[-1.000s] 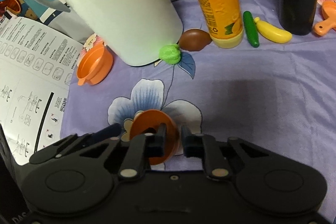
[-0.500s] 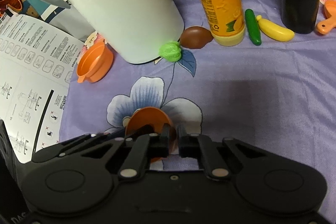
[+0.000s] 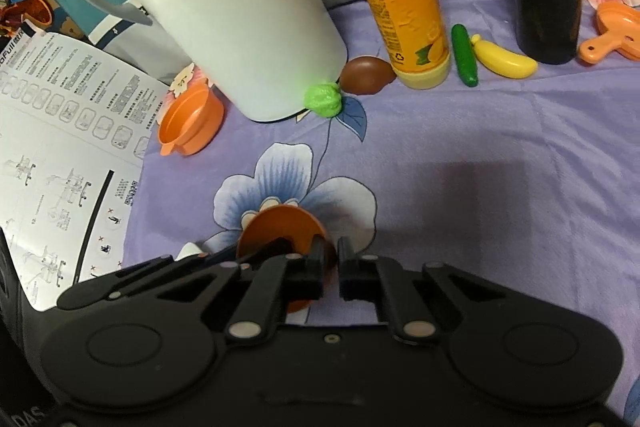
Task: Organize plates and bowls
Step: 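Carry the orange bowl over the clear bowl and lower it inside, then open both grippers and release the orange bowl, then grasp the rim of the nested bowl stack with both grippers, then carry the nested bowls over the stacked plates and lower them on top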
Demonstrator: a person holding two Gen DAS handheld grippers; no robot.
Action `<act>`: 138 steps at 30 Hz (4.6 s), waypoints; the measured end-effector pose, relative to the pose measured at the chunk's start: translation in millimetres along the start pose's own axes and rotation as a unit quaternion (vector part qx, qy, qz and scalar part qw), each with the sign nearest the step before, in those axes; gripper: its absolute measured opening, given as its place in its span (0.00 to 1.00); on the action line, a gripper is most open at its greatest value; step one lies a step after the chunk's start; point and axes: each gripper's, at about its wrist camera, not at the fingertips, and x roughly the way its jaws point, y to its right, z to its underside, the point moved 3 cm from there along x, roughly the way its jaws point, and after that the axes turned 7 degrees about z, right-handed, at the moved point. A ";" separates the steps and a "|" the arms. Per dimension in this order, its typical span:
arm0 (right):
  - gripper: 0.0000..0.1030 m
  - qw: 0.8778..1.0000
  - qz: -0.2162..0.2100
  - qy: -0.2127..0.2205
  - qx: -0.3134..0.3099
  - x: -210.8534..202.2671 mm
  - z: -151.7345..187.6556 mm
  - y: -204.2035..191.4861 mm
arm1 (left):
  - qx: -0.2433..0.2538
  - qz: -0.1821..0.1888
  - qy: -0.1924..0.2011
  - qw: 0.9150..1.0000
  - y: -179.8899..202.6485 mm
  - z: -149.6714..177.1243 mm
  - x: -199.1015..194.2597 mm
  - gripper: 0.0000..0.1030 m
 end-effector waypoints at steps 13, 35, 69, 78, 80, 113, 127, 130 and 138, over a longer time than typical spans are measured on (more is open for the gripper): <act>0.06 1.000 -0.002 0.019 -0.009 -61.8 33.1 10.0 | 0.024 0.014 0.005 1.000 39.9 24.2 -54.7 0.12; 0.06 0.999 -0.001 0.054 -0.002 -170.6 109.2 49.8 | 0.076 0.040 0.010 0.996 122.4 78.2 -131.4 0.12; 0.34 0.999 0.006 -0.015 0.041 -154.2 173.9 96.7 | 0.108 0.041 -0.052 0.992 149.8 134.6 -106.2 0.51; 0.83 0.998 0.003 0.025 0.060 -171.9 163.3 106.0 | 0.116 0.013 0.001 0.993 138.2 130.3 -127.9 0.98; 0.87 0.998 0.008 0.029 0.064 -173.2 163.6 108.8 | 0.108 0.014 -0.002 0.994 133.7 131.9 -127.8 1.00; 1.00 0.994 0.075 0.030 0.069 -161.4 183.6 125.7 | 0.079 0.053 -0.018 0.995 116.9 152.3 -107.7 1.00; 0.61 0.996 0.045 -0.009 0.077 -137.3 185.7 122.6 | 0.073 0.073 -0.032 0.994 124.4 151.3 -89.8 0.94; 0.52 0.996 0.045 -0.011 0.072 -134.2 185.9 120.9 | 0.069 0.081 -0.036 0.994 124.9 151.7 -86.7 0.91; 0.29 0.997 0.037 -0.015 0.067 -131.6 185.5 122.0 | 0.061 0.091 -0.041 0.993 127.8 154.1 -80.8 0.58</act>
